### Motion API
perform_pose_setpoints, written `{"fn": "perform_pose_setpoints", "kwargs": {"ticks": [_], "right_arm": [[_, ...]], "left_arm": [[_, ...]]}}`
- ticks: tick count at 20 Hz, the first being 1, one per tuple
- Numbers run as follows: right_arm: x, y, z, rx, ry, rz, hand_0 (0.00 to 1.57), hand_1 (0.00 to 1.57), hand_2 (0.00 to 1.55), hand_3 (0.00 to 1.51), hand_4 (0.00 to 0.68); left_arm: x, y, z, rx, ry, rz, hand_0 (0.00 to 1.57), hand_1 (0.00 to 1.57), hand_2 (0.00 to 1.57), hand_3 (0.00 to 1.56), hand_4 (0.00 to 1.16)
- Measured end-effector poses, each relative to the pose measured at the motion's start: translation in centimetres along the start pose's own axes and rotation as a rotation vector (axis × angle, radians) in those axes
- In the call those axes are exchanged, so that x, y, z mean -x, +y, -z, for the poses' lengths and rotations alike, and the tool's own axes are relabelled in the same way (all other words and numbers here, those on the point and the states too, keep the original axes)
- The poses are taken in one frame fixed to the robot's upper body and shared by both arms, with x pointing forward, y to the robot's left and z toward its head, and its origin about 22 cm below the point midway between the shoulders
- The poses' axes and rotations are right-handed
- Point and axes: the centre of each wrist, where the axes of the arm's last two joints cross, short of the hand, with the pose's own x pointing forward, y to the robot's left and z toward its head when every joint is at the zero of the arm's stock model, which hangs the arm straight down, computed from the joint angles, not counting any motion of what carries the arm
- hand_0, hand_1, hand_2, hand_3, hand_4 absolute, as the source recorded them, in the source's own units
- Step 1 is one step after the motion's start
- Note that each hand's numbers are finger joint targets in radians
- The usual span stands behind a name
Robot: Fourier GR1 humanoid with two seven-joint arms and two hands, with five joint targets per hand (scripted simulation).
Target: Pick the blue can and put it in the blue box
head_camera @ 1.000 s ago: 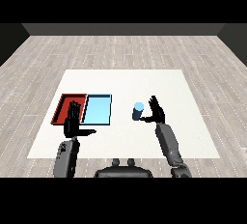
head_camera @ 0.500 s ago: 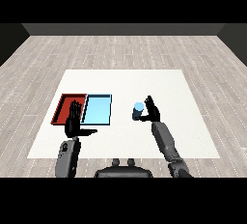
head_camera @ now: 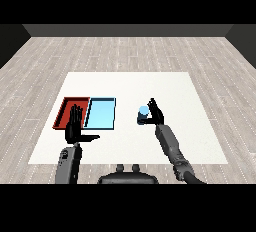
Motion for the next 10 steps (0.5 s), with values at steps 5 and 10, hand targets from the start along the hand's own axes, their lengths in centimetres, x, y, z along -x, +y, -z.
{"fn": "perform_pose_setpoints", "kwargs": {"ticks": [5,10], "right_arm": [[0.3,1.0,0.5,-0.011,0.007,0.003,0.0,0.0,0.0,0.0,0.0],[1.3,1.7,1.1,-0.019,0.016,-0.006,0.0,0.0,0.0,0.0,0.0]], "left_arm": [[0.3,-0.2,0.6,-0.008,-0.002,0.007,0.0,0.0,0.0,0.0,0.0],[0.1,0.3,-0.2,-0.006,-0.004,0.004,0.0,0.0,0.0,0.0,0.0]]}}
